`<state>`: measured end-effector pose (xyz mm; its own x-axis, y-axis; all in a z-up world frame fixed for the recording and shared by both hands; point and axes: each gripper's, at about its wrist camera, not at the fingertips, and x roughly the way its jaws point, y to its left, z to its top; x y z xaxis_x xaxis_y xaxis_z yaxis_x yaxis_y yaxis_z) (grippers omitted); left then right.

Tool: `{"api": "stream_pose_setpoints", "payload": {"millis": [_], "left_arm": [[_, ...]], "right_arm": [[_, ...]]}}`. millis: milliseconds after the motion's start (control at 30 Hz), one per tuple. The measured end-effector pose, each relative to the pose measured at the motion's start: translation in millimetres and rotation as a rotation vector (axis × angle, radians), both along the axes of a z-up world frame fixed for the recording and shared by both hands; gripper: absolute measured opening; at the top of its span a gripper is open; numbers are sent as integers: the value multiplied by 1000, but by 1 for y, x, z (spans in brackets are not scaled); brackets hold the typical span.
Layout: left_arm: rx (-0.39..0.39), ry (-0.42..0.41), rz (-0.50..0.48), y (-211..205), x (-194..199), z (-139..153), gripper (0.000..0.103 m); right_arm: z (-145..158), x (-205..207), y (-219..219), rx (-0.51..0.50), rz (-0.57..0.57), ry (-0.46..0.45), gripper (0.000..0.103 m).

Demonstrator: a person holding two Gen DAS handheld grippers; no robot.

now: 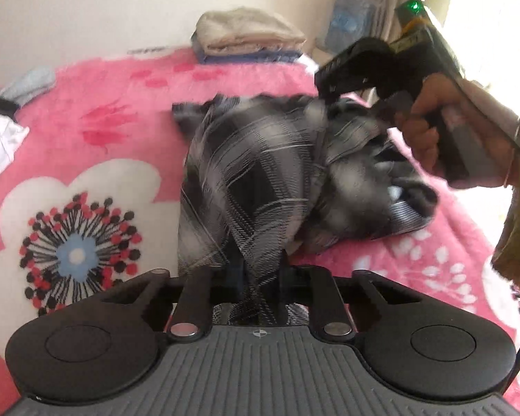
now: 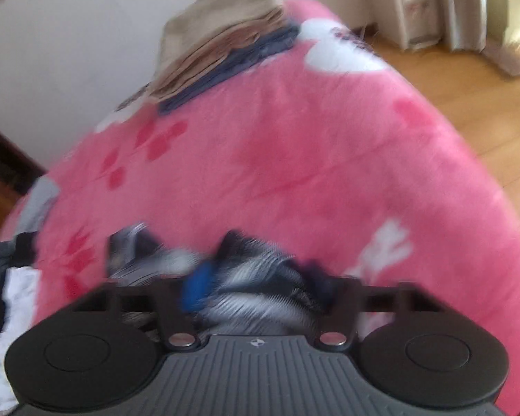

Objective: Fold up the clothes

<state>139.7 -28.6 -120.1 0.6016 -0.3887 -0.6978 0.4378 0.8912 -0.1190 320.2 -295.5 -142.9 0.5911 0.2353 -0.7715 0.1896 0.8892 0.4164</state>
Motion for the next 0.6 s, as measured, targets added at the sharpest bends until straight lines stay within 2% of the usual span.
{"api": "stream_pose_setpoints", "payload": {"millis": [67,100,233,367,467,600], "left_arm": [[-2,-33,-25,2,-13,9,12],[-5,-45,-42,3,-19,14,11],[-4,-91,-106,3,-46,33,11],[-6,-115,-199,9,-81,46,11],[-14,-102,-280,15,-106,50,11],[-23,-76,-388,25,-140,52,11]], "right_arm": [[12,-19,9,-28,38,-42,22],[19,-29,12,-39,53,-62,19],[53,-80,18,-57,100,-148,17],[88,-148,19,-58,140,-233,15],[105,-203,19,-71,154,-264,14],[110,-282,16,-73,113,-262,14]]}}
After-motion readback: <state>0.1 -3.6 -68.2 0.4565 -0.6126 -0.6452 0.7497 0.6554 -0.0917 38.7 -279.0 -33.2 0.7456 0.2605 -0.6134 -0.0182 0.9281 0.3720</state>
